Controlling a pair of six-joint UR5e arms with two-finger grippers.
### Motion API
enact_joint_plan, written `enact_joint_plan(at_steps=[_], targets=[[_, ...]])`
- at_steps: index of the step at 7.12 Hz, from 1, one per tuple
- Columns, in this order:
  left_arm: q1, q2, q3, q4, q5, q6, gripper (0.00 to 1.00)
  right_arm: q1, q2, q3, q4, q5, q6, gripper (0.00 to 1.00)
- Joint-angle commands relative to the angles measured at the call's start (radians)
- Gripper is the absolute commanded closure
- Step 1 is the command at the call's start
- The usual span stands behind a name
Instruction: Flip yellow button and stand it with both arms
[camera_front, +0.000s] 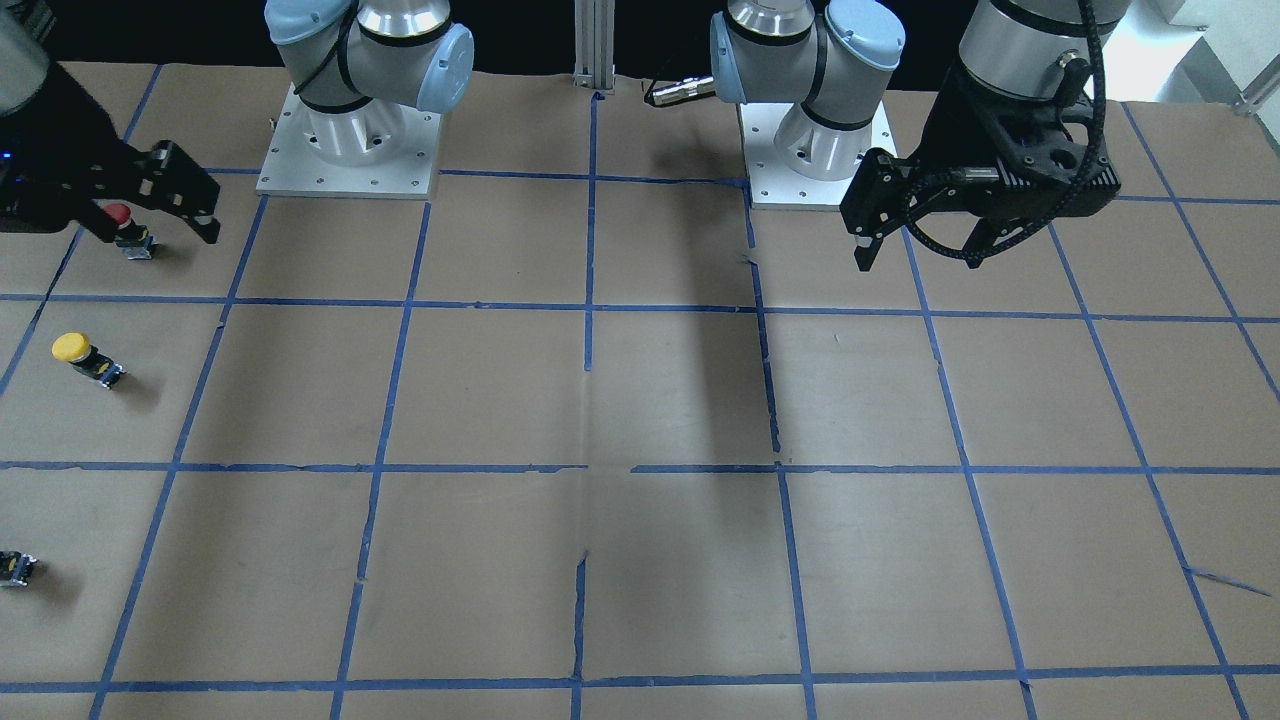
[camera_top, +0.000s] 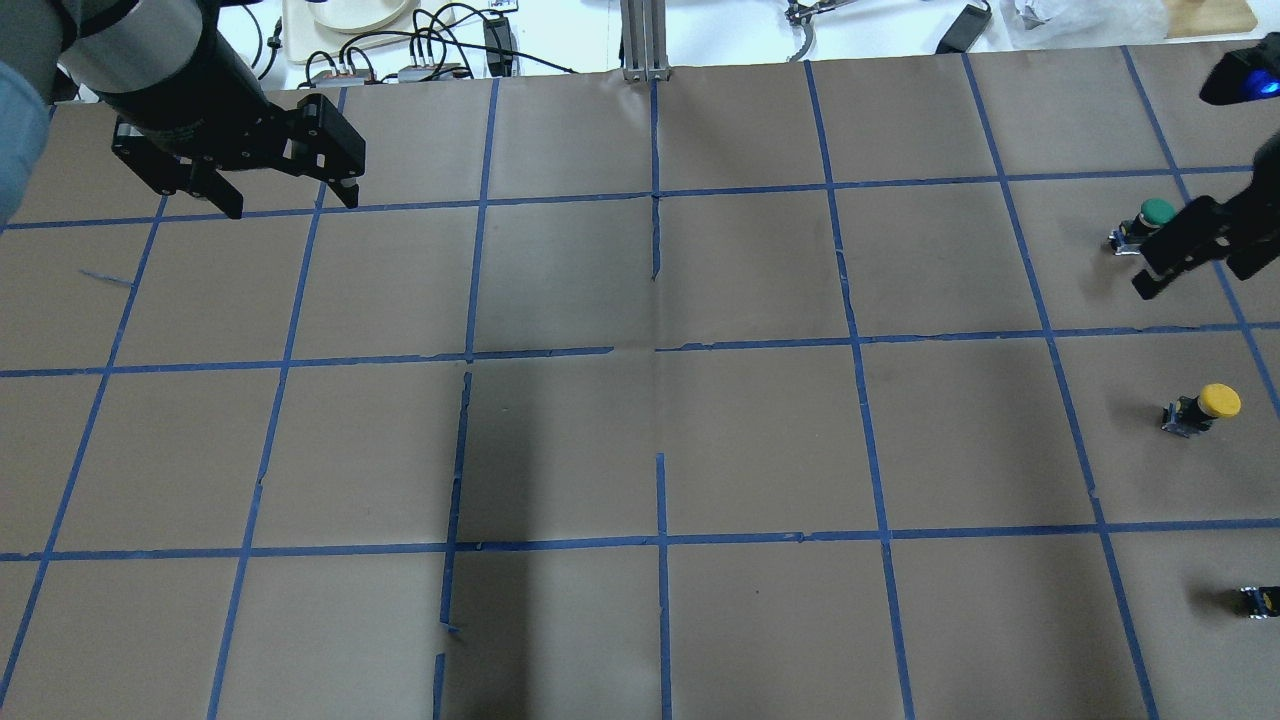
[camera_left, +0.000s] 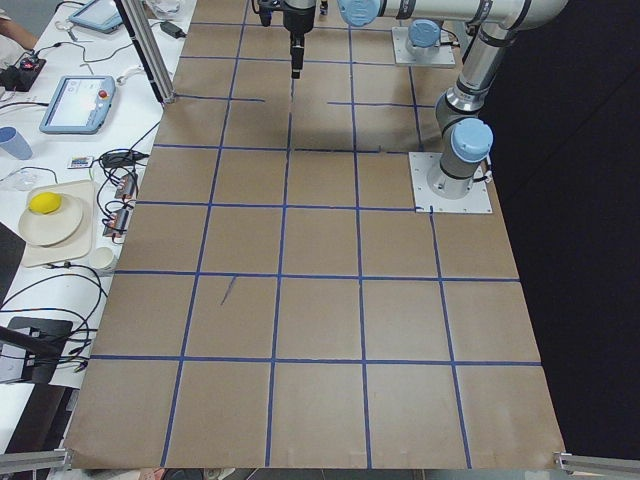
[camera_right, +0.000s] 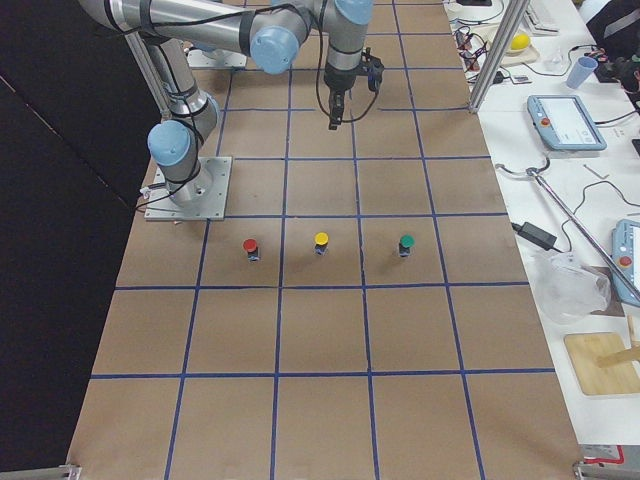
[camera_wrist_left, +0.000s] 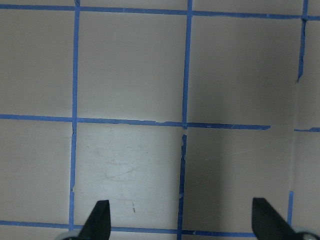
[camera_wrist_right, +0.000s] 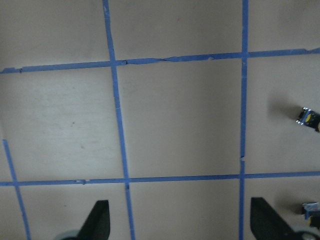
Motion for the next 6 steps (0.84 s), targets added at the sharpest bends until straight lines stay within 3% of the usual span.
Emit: enact_joint_plan(at_steps=[1, 6], targets=[[-0.001, -0.012, 0.03, -0.023, 0.006, 0.001, 0.0, 0.199, -0.015, -0.015, 0.024, 0.006, 0.271, 0.0], [0.001, -0.012, 0.037, -0.026, -0.001, 0.001, 0.0, 0.184, -0.06, 0.017, 0.027, -0.006, 0.267, 0.0]])
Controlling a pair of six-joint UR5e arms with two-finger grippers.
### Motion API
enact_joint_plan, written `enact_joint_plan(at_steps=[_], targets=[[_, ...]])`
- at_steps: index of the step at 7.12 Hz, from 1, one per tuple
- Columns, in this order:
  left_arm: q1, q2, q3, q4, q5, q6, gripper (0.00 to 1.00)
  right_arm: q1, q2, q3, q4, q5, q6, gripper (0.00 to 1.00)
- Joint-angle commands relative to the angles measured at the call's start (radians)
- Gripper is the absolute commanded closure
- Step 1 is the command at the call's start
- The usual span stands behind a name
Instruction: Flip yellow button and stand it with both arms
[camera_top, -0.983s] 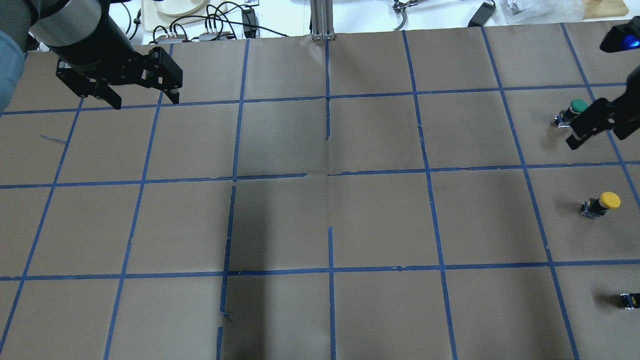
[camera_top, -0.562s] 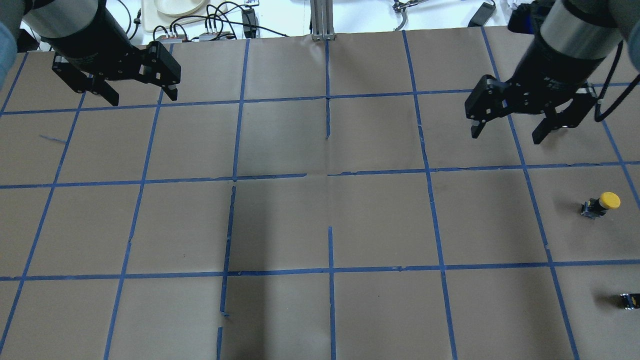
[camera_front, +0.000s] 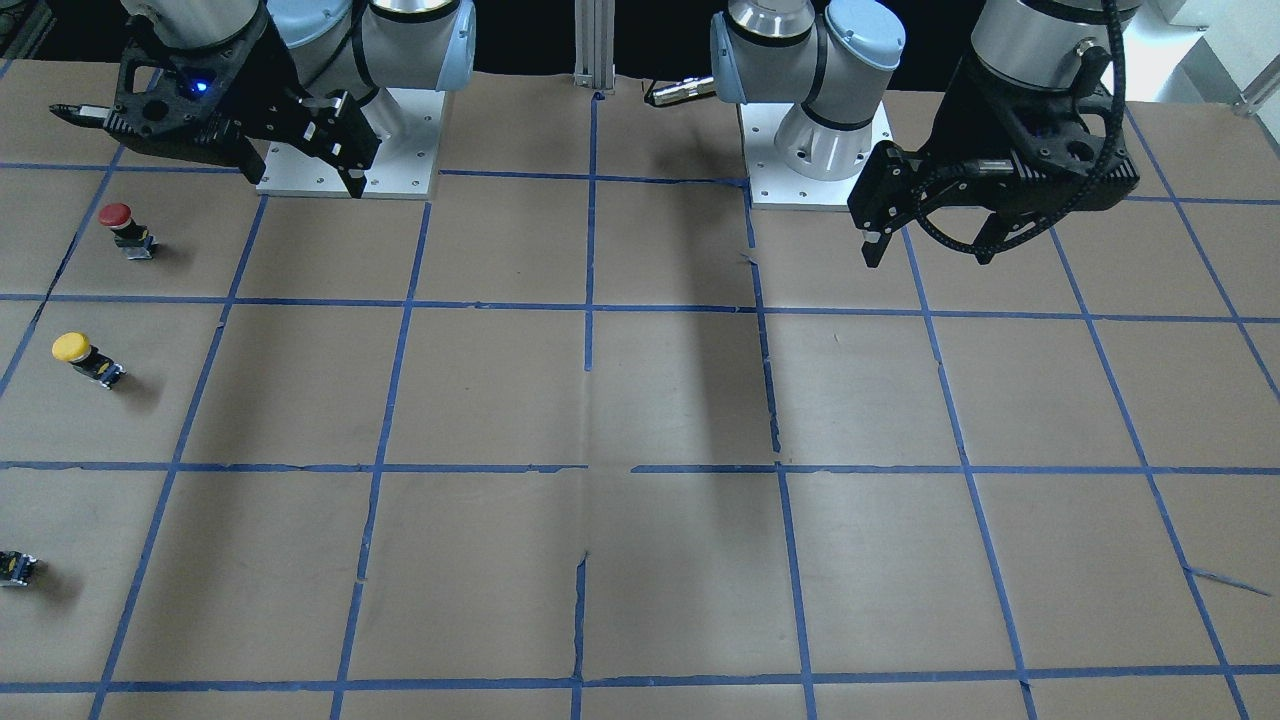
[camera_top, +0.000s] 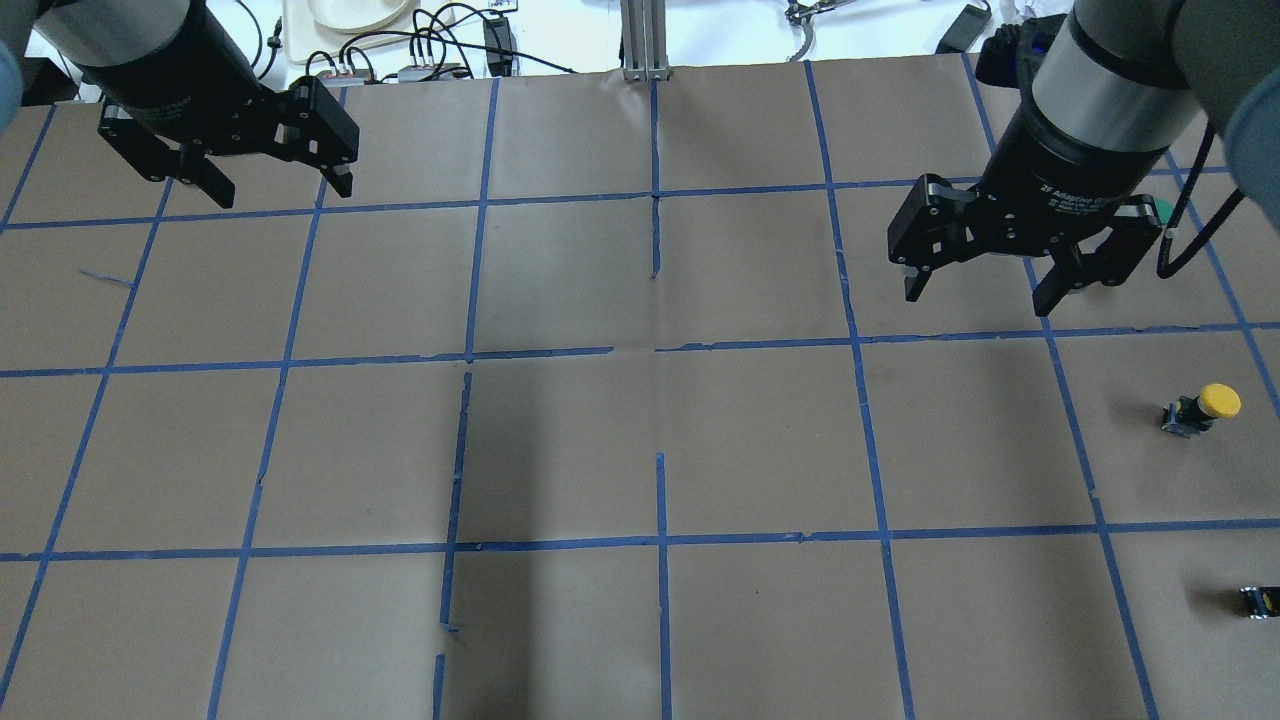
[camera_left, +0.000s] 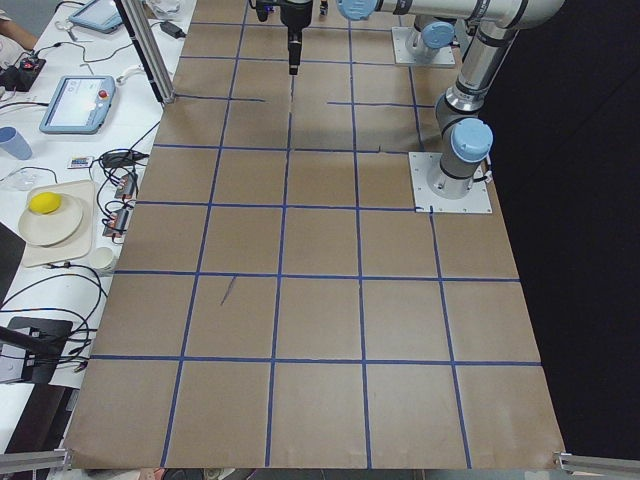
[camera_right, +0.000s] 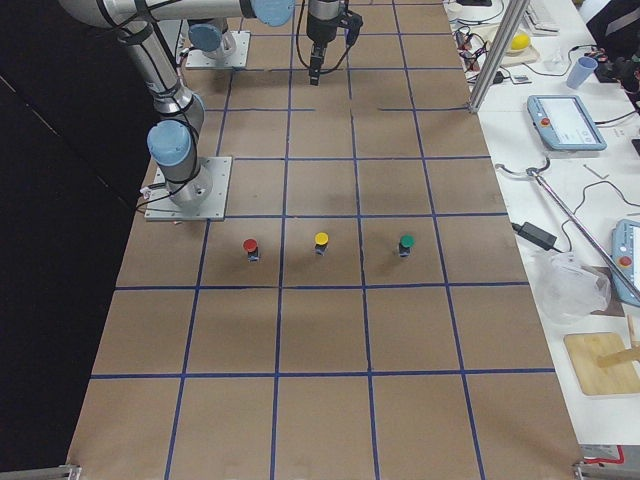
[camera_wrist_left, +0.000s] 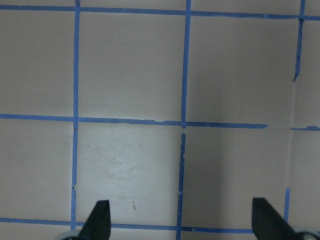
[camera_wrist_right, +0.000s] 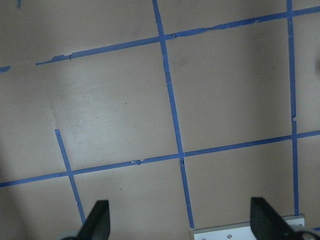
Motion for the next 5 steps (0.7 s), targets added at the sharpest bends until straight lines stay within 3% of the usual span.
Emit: enact_joint_plan(at_steps=[1, 5], targets=[[0.002, -0.001, 0.001, 0.004, 0.0, 0.0, 0.0, -0.011, 0.0, 0.008, 0.002, -0.006, -0.007, 0.0], [0.003, -0.004, -0.007, 0.001, -0.008, -0.003, 0.0, -0.013, -0.003, 0.008, 0.002, -0.007, -0.01, 0.0]])
